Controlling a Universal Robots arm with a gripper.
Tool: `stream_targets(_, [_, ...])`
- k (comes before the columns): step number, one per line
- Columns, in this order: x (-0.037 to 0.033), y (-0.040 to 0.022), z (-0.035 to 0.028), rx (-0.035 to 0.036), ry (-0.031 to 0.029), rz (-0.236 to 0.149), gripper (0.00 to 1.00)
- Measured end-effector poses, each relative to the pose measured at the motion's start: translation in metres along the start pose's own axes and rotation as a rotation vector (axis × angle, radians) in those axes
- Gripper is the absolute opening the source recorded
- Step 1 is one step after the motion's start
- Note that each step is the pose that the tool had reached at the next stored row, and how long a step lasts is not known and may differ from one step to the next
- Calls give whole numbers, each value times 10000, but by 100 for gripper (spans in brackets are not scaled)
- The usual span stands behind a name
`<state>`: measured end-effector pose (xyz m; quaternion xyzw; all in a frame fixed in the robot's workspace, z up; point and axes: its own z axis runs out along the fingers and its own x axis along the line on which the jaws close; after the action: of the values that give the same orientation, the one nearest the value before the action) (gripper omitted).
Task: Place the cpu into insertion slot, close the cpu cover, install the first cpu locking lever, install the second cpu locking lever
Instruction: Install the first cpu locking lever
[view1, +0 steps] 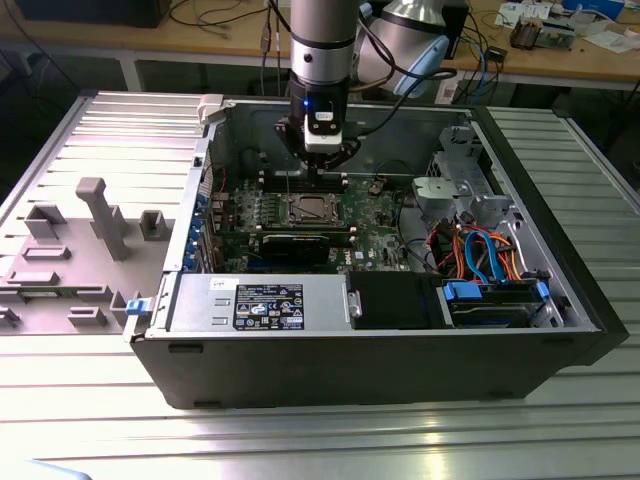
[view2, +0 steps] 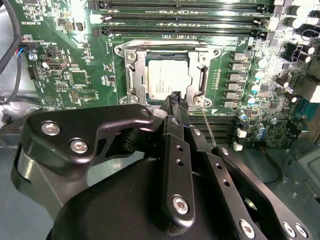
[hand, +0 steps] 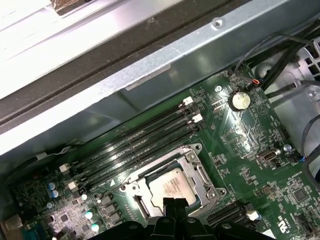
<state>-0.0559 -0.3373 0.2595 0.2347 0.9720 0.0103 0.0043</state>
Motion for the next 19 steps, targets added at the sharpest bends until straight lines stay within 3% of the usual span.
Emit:
stream_targets(5, [0, 0, 0, -3, 17, -778, 11])
stream_targets(19, [0, 0, 0, -3, 21, -943, 11])
